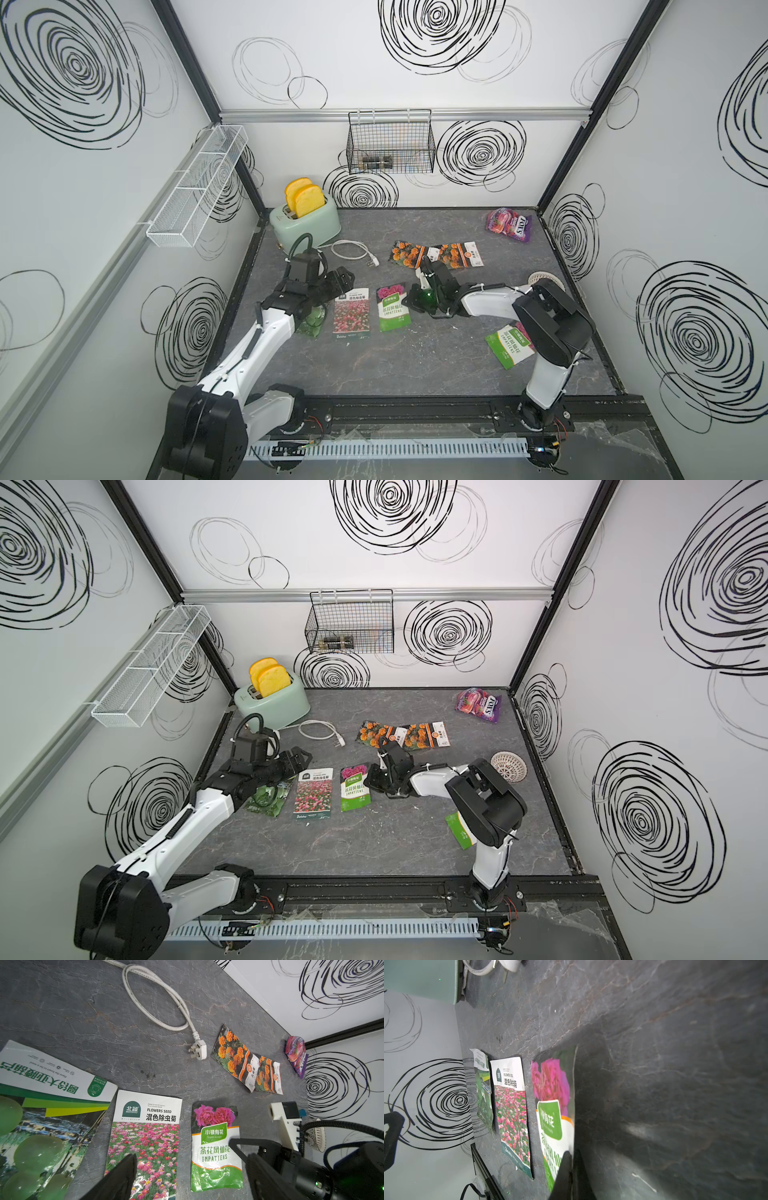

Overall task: Arrange the seed packets in a row
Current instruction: Place the seed packet at the center of the board.

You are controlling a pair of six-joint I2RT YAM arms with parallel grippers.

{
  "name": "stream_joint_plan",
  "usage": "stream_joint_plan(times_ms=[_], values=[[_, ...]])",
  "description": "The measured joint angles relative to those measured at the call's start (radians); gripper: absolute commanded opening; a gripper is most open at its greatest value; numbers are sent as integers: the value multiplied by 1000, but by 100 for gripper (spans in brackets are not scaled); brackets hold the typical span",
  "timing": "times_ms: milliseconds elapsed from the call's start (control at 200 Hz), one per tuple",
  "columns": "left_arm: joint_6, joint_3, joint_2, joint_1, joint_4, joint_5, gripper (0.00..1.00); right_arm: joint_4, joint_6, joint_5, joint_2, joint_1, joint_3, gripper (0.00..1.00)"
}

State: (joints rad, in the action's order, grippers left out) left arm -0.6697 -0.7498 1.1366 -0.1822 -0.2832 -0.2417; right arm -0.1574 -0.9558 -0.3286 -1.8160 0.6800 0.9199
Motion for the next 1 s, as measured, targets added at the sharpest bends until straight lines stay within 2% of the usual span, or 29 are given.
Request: stream_joint_plan(times_ms=[220, 360, 435, 645, 811, 1001], values=[[-5, 15, 0, -3, 4, 4, 87, 16, -11, 12, -12, 16, 0, 7], [-10, 26, 0, -13, 9, 9, 87, 26, -14, 20, -14, 22, 0, 22], [-12, 26, 0, -18, 11, 11, 87, 34, -16, 32, -14, 27, 0, 36], [-11, 26, 0, -19, 16, 21, 87, 41, -7, 52, -1, 37, 0, 57], [-10, 26, 1, -19, 14, 31, 88, 109, 17, 103, 51, 41, -3, 64], [10, 25, 13, -2, -8, 45, 89, 208, 96, 157, 164, 40, -4, 68]])
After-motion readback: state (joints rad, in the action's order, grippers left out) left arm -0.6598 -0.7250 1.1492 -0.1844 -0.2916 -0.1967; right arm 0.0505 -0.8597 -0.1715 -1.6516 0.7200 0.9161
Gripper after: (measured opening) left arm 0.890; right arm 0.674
